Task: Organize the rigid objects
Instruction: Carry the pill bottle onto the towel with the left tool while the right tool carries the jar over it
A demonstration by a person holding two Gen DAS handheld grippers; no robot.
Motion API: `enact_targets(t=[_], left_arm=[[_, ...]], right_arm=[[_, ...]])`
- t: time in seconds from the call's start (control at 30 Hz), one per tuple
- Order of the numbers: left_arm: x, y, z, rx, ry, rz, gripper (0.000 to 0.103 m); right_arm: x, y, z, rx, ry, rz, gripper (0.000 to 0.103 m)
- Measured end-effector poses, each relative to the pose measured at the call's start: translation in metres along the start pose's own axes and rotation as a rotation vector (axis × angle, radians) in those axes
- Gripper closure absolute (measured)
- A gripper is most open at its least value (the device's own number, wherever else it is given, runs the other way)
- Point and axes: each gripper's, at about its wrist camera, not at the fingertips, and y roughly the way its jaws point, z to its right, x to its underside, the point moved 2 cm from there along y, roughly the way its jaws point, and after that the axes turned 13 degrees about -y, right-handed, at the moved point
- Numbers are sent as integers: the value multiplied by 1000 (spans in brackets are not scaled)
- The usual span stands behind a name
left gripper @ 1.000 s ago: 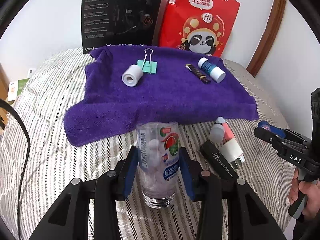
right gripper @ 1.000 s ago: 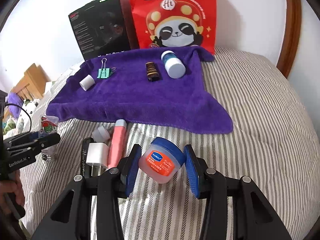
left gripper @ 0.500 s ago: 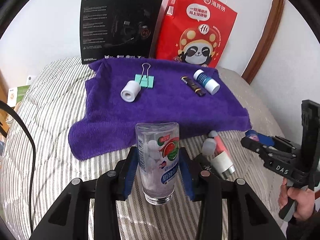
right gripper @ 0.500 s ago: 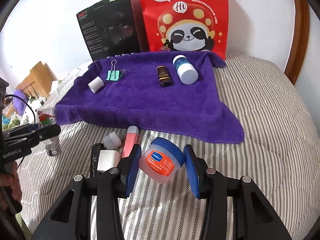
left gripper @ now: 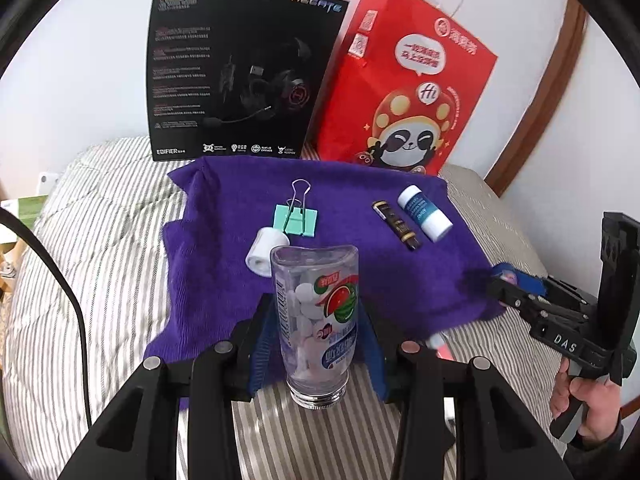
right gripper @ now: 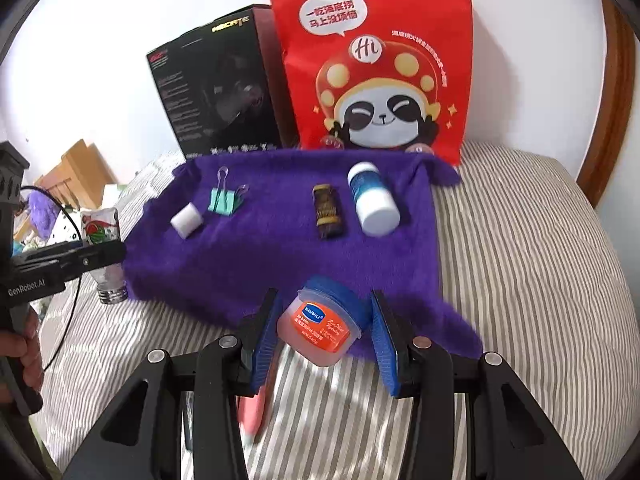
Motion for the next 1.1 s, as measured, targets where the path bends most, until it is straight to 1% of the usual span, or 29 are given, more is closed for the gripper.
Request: enact_targets(t=[0.07,0.2,0.33,0.53,0.8,0.9,1.1], left_arm=[[-5,10,-1,1,2,-14,64],[-10,33,1,10,19,-65,64],[-12,48,4,-7,47,-82,64],[-16,65,1,-18,55,-106,64],[-15,82,3,-56,93,-135,64],[-13,86,6,-74,123,-142,64],[-10,85,7,-74,163,-144,64]], right_arm=[[-9,7,5,0,3,0,59],[-23,28,12,13,-3,-26,59],[-27,48,15,21,-23,-59,59],[-23,73,17,15,-35,-104,59],[-21,84,11,5,-64,-125,59],[-21,88,10,1,-77,-130,59],[-24,93,9,-14,-115,-126,59]])
